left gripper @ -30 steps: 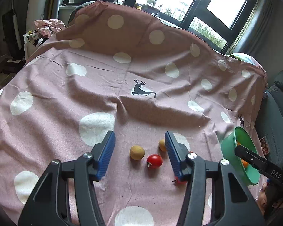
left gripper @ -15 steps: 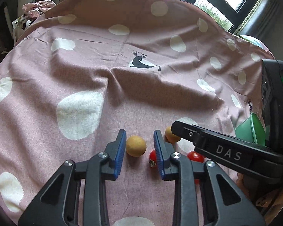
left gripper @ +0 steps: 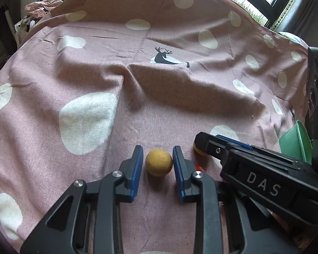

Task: Organize fruits
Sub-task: 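Move the right gripper to the small yellow fruit on the cloth, then close the right gripper around the small yellow fruit, then carry the yellow fruit with the right gripper over the green bowl, then lower the yellow fruit into the bowl and open the right gripper, then move the right gripper to the cherry tomatoes on the cloth, then close the right gripper around a red cherry tomato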

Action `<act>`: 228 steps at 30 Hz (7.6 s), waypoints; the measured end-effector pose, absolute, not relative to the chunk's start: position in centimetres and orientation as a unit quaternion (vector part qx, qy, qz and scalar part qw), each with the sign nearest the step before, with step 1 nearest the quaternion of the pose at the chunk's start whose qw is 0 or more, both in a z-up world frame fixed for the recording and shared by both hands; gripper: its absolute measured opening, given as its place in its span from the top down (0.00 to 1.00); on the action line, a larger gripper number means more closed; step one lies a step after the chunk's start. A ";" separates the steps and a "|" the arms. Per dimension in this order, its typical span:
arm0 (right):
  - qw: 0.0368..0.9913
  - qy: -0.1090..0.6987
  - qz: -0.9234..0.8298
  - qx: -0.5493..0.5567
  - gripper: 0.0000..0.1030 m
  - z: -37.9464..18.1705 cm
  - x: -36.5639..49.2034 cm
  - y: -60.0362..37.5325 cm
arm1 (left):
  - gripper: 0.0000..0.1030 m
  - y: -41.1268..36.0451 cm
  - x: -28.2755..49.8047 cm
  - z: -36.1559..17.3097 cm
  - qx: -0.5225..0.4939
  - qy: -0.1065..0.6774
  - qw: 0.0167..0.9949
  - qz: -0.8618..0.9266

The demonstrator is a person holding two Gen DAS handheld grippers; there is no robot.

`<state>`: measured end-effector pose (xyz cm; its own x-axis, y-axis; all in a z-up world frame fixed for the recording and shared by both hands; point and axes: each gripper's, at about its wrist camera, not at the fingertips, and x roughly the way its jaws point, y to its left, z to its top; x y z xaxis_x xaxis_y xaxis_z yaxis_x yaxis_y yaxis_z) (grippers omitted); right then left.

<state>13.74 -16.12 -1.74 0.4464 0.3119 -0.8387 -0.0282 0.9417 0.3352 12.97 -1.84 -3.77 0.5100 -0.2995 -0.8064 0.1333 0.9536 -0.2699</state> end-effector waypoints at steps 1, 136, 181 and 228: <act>0.840 0.516 0.101 0.138 0.73 -1.7 13.7 -16.1 | 0.75 -1.8 13.0 -3.7 -0.088 0.478 0.865 -0.124; 0.853 0.382 -0.112 0.337 0.73 1.5 -4.7 -42.2 | 0.75 -28.9 0.9 1.9 0.000 0.403 0.836 -0.373; 0.905 0.324 -0.078 0.264 0.27 3.9 -2.9 -35.1 | 0.20 -4.4 2.7 4.7 -0.098 0.363 0.909 -0.179; 0.840 0.505 0.072 0.186 0.68 -2.5 9.8 -22.4 | 0.66 -8.2 7.6 -4.3 -0.088 0.497 0.828 -0.245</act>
